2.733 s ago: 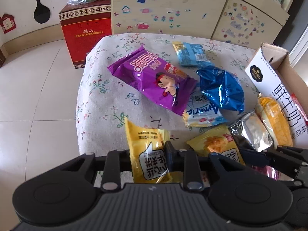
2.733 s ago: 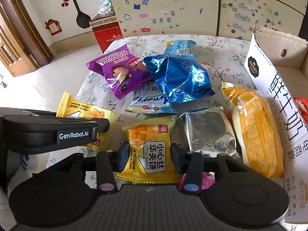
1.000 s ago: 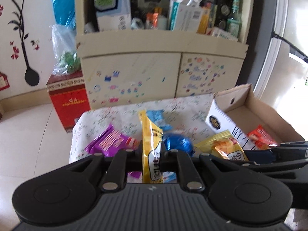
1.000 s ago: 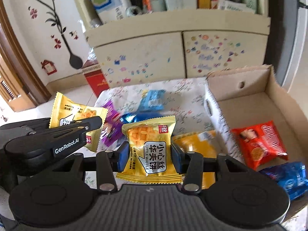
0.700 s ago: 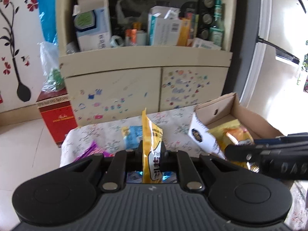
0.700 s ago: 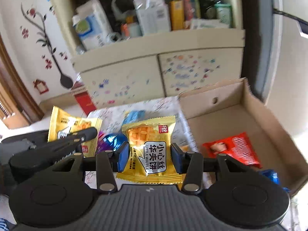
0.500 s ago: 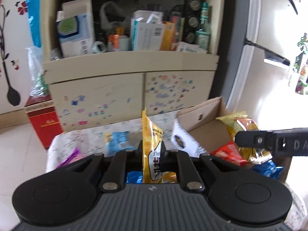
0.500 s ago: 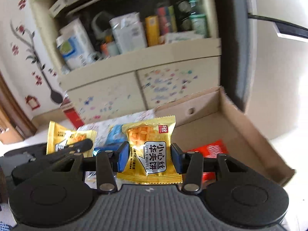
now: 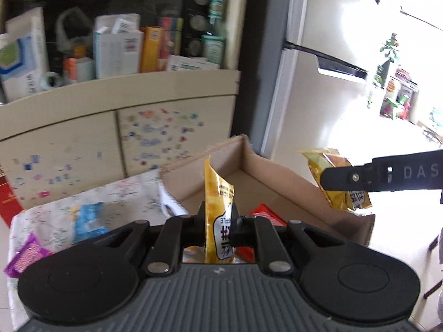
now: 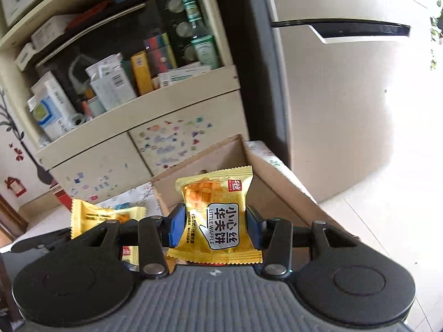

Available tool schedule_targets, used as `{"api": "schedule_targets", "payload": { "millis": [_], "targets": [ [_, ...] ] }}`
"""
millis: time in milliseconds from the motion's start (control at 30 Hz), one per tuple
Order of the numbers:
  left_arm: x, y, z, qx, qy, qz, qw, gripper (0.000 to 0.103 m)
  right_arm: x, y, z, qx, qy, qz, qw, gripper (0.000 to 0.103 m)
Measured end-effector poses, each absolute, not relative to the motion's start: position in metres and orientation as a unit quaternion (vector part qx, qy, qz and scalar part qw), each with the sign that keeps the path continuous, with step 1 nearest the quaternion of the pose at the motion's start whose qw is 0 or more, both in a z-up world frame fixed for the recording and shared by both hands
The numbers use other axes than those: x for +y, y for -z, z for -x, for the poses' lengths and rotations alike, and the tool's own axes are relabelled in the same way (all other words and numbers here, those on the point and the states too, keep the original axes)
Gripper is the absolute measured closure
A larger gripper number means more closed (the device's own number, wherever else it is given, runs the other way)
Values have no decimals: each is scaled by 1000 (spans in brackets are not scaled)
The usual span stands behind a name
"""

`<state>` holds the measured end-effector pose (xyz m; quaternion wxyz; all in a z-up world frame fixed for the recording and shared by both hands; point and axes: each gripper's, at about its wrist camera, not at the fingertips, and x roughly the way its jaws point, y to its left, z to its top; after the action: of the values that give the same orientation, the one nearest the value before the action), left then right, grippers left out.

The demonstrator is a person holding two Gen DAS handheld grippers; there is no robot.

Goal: Organize snacks
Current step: 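Lower both waffle bags into the box and open both tools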

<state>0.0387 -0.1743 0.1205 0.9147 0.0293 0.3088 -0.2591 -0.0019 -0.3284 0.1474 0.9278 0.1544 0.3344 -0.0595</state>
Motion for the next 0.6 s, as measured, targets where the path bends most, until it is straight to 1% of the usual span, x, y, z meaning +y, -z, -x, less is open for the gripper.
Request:
{"api": "schedule_targets", "payload": {
  "millis": [233, 333, 367, 400, 467, 500, 533, 567, 600],
  "targets": [
    [-203, -111, -52, 327, 300, -13, 896, 91, -344, -147, 6, 330, 95, -177, 922, 50],
    [-215, -106, -57, 328, 322, -8, 888, 89, -351, -145, 3, 332, 112, -192, 917, 49],
    [-219, -104, -58, 331, 325, -4, 886, 86, -353, -143, 2, 333, 117, -198, 914, 47],
    [-220, -103, -59, 338, 327, 2, 883, 80, -354, -142, 0, 333, 122, -202, 913, 46],
    [-220, -102, -60, 352, 330, 13, 876, 50, -356, -141, -1, 334, 130, -208, 910, 35],
    [-219, -103, -59, 352, 326, 17, 877, 44, -357, -141, -1, 333, 131, -210, 910, 33],
    [-217, -106, -58, 349, 321, 18, 880, 35, -357, -141, -1, 332, 131, -213, 910, 29],
    [-214, -109, -56, 342, 319, 17, 883, 32, -357, -142, 0, 331, 131, -214, 910, 24],
    [-211, -112, -56, 340, 318, 17, 885, 31, -356, -143, 0, 329, 129, -214, 911, 23]
  ]
}}
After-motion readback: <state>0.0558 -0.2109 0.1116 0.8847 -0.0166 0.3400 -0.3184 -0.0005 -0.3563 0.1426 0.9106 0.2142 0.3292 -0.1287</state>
